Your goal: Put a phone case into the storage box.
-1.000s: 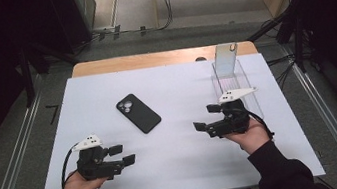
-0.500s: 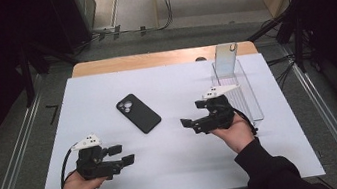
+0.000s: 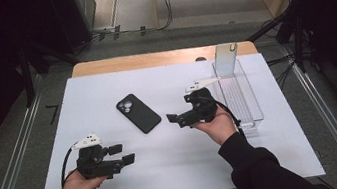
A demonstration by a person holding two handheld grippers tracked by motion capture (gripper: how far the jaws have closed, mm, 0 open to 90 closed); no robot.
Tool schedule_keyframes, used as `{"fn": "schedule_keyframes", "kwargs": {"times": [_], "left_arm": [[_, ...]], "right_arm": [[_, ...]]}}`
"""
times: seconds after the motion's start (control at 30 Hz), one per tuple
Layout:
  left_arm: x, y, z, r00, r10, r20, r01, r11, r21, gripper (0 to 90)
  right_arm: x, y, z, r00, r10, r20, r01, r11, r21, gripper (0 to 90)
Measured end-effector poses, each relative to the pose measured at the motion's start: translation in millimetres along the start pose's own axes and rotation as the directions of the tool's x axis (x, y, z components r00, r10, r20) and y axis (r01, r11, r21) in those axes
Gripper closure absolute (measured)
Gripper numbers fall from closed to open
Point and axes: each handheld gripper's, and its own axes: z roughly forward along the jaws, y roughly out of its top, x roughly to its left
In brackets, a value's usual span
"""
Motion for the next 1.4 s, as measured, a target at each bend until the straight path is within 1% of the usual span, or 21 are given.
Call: {"fn": "schedule_keyframes", "kwargs": {"times": [0.23, 0.27, 0.33, 0.47, 0.6, 0.67, 0.73, 0.9, 1.07, 1.2, 1.4], "left_arm": [[0.6, 0.5, 0.5, 1.0000, 0.005, 0.001, -0.005, 1.0000, 0.005, 29.9], [0.7, 0.5, 0.7, 1.0000, 0.005, 0.000, -0.005, 1.0000, 0.005, 29.9], [0.9, 0.7, 1.0, 1.0000, 0.002, 0.001, -0.002, 1.0000, 0.007, 29.9], [0.9, 0.7, 1.1, 1.0000, 0.005, -0.001, -0.005, 1.0000, 0.007, 29.9], [1.8, 0.5, 0.8, 1.0000, 0.003, 0.000, -0.002, 1.0000, 0.007, 29.9], [2.5, 0.4, 0.6, 1.0000, 0.001, -0.001, -0.001, 1.0000, 0.007, 29.9], [2.9, 0.4, 0.5, 1.0000, 0.000, -0.004, 0.000, 1.0000, 0.006, 29.9], [3.5, 0.3, 1.2, 1.0000, 0.003, -0.003, -0.003, 1.0000, 0.010, 29.9], [3.8, 0.4, 1.1, 1.0000, 0.003, -0.005, -0.003, 0.9999, 0.010, 29.9], [4.1, 0.4, 0.8, 1.0000, 0.003, -0.003, -0.003, 1.0000, 0.007, 29.9], [4.3, 0.5, 0.1, 1.0000, 0.002, -0.003, -0.002, 1.0000, 0.006, 29.9]], "right_arm": [[2.1, 11.6, 14.1, 1.0000, -0.005, 0.004, 0.005, 1.000, 0.010, 0.0], [2.5, 13.1, 15.7, 0.9999, -0.012, 0.006, 0.012, 1.000, 0.007, 0.0], [3.0, 16.2, 19.6, 1.0000, -0.008, 0.000, 0.008, 1.000, 0.000, 0.0], [5.1, 22.5, 31.9, 0.9997, -0.021, 0.010, 0.021, 1.000, 0.008, 0.0], [8.8, 27.7, 44.5, 0.9996, -0.028, 0.009, 0.028, 0.999, 0.016, 0.0], [11.0, 29.8, 49.3, 0.9992, -0.039, 0.009, 0.039, 0.999, 0.009, 5.4], [12.0, 31.9, 54.3, 0.9993, -0.034, 0.015, 0.034, 0.999, 0.007, 5.3], [12.3, 36.4, 66.2, 0.9999, -0.010, 0.010, 0.010, 1.000, 0.009, 5.4], [13.7, 40.7, 77.8, 0.9999, -0.009, 0.013, 0.008, 1.000, 0.013, 5.4], [16.5, 43.6, 87.5, 0.9997, -0.023, 0.009, 0.023, 1.000, 0.018, 5.4], [20.4, 46.1, 101.2, 0.9997, -0.024, 0.002, 0.024, 0.999, 0.025, 5.3]]}}
